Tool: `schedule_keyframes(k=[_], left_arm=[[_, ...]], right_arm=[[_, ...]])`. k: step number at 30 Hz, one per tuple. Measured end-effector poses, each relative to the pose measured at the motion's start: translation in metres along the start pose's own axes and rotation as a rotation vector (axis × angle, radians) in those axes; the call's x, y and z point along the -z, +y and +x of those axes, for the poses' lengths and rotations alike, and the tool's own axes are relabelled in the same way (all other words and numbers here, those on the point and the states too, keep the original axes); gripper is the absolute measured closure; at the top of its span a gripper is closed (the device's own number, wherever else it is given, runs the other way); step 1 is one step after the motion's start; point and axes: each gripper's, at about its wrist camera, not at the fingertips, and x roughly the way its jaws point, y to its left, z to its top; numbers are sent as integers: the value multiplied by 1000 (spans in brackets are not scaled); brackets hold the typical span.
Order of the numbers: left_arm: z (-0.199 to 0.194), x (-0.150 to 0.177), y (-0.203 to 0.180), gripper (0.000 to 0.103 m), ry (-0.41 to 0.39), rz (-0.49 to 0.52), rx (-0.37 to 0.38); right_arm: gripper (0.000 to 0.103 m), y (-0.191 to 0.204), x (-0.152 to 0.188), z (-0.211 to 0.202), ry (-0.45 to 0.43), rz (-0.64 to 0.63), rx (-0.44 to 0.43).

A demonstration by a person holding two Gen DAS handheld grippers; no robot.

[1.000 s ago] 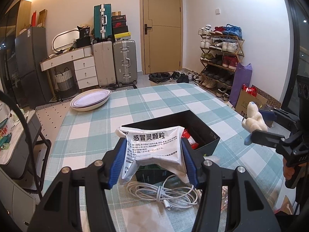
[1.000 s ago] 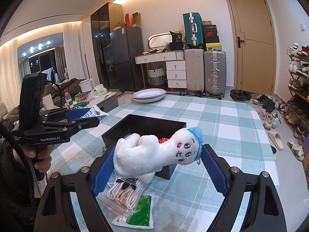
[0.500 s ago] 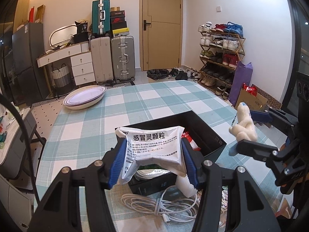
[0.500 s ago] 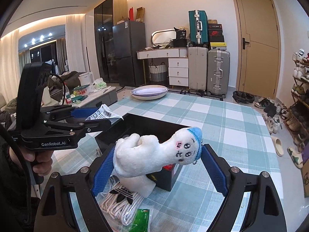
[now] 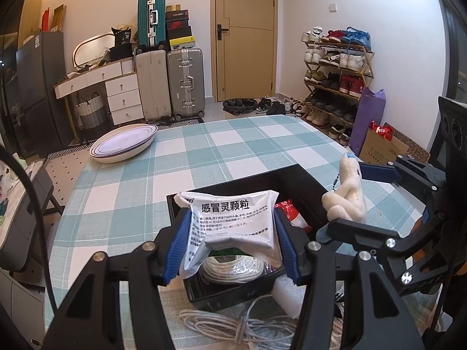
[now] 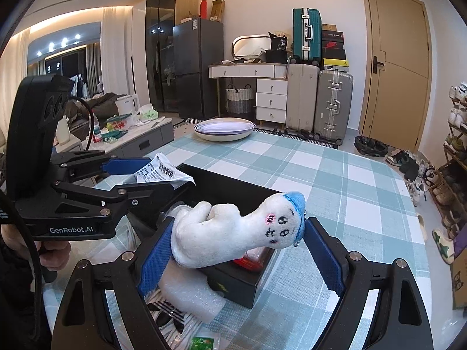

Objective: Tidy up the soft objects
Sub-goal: 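Open both tools to drop the sachet and plush doll into the box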

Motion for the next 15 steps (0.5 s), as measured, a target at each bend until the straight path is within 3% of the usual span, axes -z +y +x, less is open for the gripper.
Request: schedule_keyframes(k=[15], left_arm=[[24,0,-1,47,24,21,-21]], right_arm=[[15,5,0,36,55,-106,45]])
